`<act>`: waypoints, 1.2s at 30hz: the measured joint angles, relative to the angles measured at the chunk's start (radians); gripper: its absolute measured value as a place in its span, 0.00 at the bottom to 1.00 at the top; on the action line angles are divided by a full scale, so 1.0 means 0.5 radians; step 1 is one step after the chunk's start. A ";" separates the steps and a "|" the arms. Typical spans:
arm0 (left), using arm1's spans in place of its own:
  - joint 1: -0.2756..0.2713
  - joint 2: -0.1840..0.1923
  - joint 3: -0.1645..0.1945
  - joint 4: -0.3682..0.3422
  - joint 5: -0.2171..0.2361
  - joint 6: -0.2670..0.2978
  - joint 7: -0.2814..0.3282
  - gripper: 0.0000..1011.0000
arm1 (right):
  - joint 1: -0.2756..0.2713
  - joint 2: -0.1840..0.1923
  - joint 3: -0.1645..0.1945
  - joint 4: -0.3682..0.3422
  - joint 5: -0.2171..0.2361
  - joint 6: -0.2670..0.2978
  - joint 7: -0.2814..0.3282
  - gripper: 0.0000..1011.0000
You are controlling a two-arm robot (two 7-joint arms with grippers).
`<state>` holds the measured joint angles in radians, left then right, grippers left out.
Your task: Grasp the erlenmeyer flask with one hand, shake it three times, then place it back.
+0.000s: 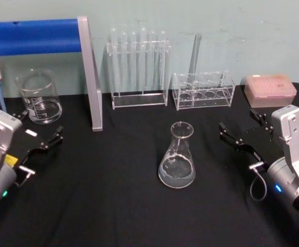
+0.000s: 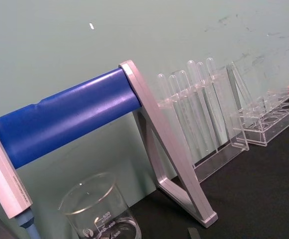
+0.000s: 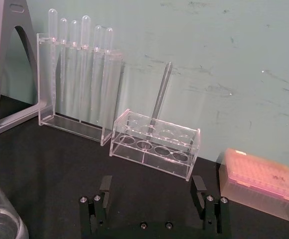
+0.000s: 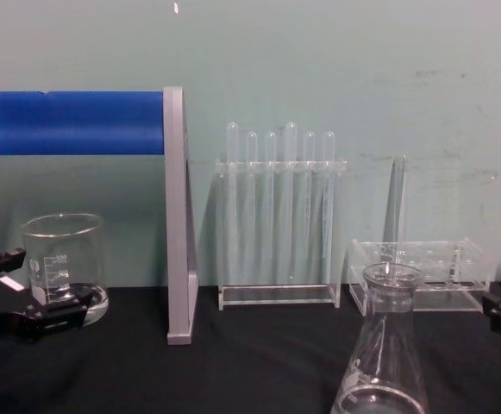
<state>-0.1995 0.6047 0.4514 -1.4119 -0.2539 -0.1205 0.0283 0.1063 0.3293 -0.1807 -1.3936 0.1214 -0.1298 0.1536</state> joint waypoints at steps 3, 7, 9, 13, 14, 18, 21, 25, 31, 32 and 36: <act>0.000 0.000 0.000 0.000 0.000 0.000 0.000 0.99 | 0.000 0.000 0.000 0.000 0.000 0.000 0.000 0.99; 0.000 0.000 0.000 0.000 0.000 0.000 0.000 0.99 | 0.000 0.000 0.000 0.000 0.000 0.000 0.000 0.99; 0.000 0.000 0.000 0.000 0.000 0.000 0.000 0.99 | 0.000 0.000 0.000 0.000 0.000 0.000 0.000 0.99; 0.000 0.000 0.000 0.000 0.000 0.000 0.000 0.99 | 0.000 0.000 0.000 0.000 0.000 0.000 0.000 0.99; 0.000 0.000 0.000 0.000 0.000 0.000 0.000 0.99 | 0.000 0.000 0.000 0.000 0.000 0.000 0.000 0.99; 0.000 0.000 0.000 0.000 0.000 0.000 0.000 0.99 | 0.000 0.000 0.000 0.000 0.000 0.000 0.000 0.99; 0.000 0.000 0.000 0.000 0.000 0.000 0.000 0.99 | 0.000 0.000 0.000 0.000 0.000 0.000 0.000 0.99; 0.000 0.000 0.000 0.000 0.000 0.000 0.000 0.99 | 0.000 0.000 0.000 0.000 0.000 0.000 0.000 0.99; 0.000 0.000 0.000 0.000 0.000 0.000 0.000 0.99 | 0.000 0.000 0.000 0.000 0.000 0.000 0.000 0.99; 0.000 0.000 0.000 0.000 0.000 0.000 0.000 0.99 | 0.000 0.000 0.000 0.000 0.000 0.000 0.000 0.99; 0.000 0.000 0.000 0.000 0.000 0.000 0.000 0.99 | 0.000 0.000 0.000 0.000 0.000 0.000 0.000 0.99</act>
<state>-0.1995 0.6047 0.4514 -1.4120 -0.2539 -0.1205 0.0283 0.1063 0.3292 -0.1807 -1.3935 0.1212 -0.1297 0.1535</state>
